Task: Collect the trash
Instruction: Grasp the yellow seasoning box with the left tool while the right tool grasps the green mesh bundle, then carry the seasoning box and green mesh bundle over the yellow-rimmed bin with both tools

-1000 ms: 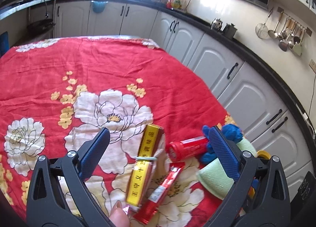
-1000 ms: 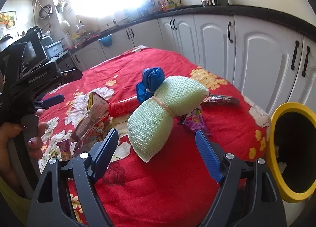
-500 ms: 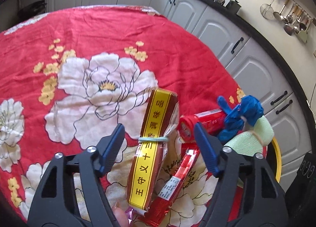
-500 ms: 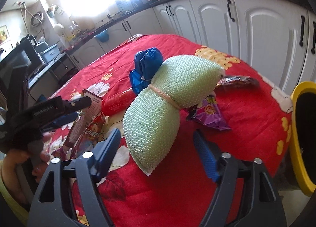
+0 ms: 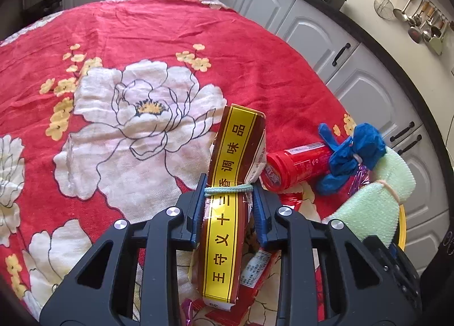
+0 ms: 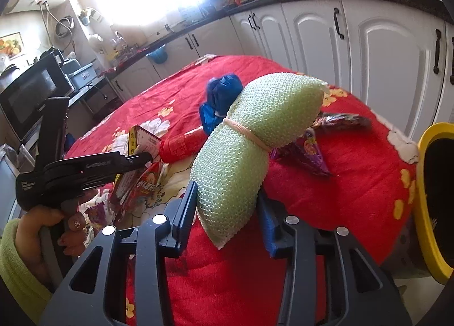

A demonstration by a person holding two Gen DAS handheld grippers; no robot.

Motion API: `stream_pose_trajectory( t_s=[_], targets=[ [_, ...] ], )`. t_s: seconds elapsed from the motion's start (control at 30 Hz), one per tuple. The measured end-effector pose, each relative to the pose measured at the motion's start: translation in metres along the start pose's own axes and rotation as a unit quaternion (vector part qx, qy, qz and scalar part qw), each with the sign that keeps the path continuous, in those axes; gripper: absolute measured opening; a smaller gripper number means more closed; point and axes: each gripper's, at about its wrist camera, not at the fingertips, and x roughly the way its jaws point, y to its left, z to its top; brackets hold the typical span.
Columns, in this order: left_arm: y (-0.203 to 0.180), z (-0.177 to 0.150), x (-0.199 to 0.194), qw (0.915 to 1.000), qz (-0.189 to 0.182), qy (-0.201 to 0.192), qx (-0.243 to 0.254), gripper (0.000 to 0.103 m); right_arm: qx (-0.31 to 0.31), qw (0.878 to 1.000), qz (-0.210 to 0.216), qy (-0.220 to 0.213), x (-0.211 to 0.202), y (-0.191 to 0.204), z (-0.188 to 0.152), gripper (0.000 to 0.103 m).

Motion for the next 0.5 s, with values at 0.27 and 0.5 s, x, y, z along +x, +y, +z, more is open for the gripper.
stream_pose_trajectory(
  t_s=[0.27, 0.5],
  targets=[
    [-0.009, 0.009, -0.026, 0.9988, -0.005, -0.047, 0.006, 0.022, -0.008, 1.0, -0.005, -0.016, -0.021, -0.002, -0.001, 0.038],
    [-0.029, 0.011, -0.044, 0.9969, -0.024, -0.069, 0.03, 0.022, -0.014, 0.999, -0.015, -0.026, -0.037, -0.008, -0.001, 0.038]
  ],
)
